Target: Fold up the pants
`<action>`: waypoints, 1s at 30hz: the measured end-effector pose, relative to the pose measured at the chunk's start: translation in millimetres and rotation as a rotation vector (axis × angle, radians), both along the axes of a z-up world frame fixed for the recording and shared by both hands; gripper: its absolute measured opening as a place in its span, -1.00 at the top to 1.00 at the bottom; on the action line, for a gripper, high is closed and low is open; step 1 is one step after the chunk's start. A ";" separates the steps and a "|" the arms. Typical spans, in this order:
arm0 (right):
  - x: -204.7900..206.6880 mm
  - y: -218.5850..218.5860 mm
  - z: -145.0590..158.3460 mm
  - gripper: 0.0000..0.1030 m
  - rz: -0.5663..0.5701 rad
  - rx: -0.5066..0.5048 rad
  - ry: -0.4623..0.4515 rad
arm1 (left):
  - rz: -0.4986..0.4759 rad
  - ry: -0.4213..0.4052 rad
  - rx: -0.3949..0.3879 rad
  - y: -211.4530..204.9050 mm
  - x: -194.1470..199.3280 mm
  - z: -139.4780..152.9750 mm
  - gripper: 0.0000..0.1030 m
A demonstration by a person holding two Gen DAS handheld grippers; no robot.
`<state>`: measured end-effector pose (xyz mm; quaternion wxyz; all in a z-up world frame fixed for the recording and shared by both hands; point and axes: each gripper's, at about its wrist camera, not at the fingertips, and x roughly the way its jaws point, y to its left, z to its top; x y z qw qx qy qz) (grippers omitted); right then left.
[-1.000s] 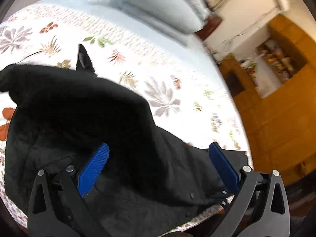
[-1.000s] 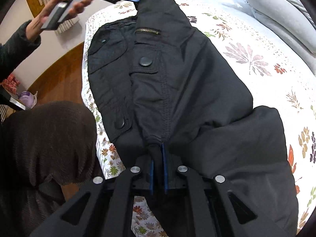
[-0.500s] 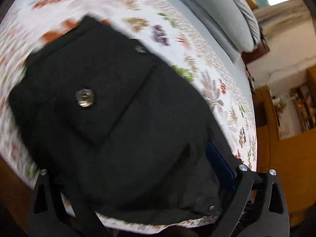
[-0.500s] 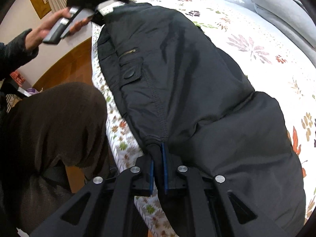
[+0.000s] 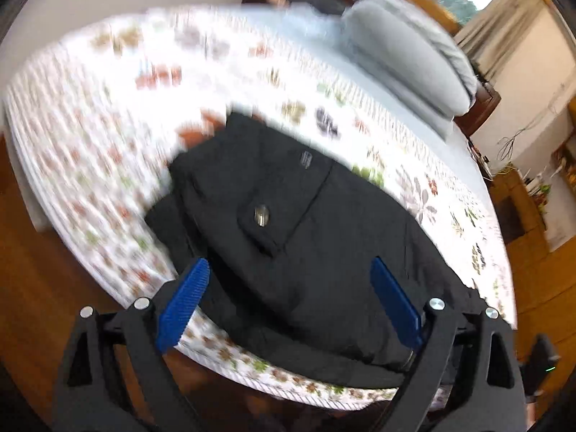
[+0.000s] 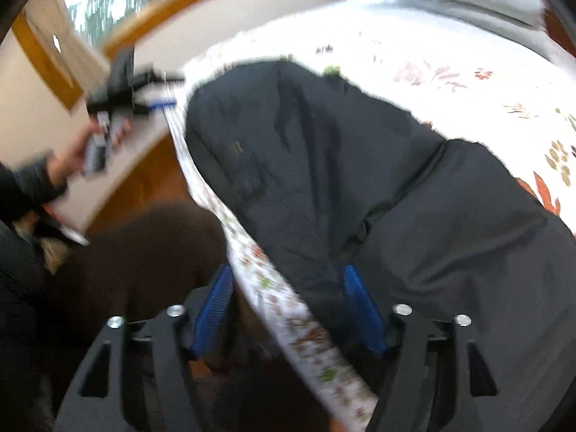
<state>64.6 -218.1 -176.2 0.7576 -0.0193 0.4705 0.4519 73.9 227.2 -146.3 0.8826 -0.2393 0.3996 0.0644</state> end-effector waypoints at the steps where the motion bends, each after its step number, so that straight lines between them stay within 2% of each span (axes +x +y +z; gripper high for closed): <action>1: -3.0 -8.8 5.5 -0.29 -0.033 0.023 -0.004 | -0.011 -0.035 0.046 -8.2 -1.5 11.8 -0.79; 3: -10.8 -44.5 18.5 -0.29 -0.174 0.059 -0.029 | -0.086 -0.096 0.114 -31.6 5.9 31.7 -0.80; 4: -12.5 -59.2 21.3 -0.29 -0.230 0.063 -0.034 | -0.126 -0.116 0.146 -44.2 10.8 37.6 -0.86; 7: -24.7 -141.3 23.1 -0.29 -0.547 0.047 -0.030 | -0.249 -0.157 0.224 -84.4 33.7 42.7 -0.91; 10: -43.2 -216.9 11.8 -0.31 -0.805 0.062 0.021 | -0.336 -0.141 0.231 -109.4 56.5 27.2 -0.91; 12: -64.3 -271.7 -2.2 -0.31 -1.000 0.075 0.068 | -0.377 -0.119 0.267 -123.3 70.9 11.9 -0.91; 16: -98.3 -344.0 -31.4 -0.31 -1.238 0.141 0.139 | -0.406 -0.058 0.345 -131.9 72.5 -24.7 -0.91; 19: -105.5 -369.1 -53.3 -0.31 -1.292 0.239 0.183 | -0.408 0.011 0.353 -127.9 74.9 -48.1 -0.91; 23: -97.3 -381.6 -77.7 -0.36 -1.330 0.351 0.246 | -0.400 0.062 0.365 -123.5 71.0 -65.6 -0.91; 28: -102.8 -390.9 -80.5 -0.34 -1.389 0.414 0.274 | -0.405 0.077 0.382 -122.1 66.4 -70.5 -0.91; 30: -110.8 -391.5 -73.1 -0.35 -1.386 0.384 0.254 | -0.407 0.079 0.383 -121.0 66.3 -70.9 -0.91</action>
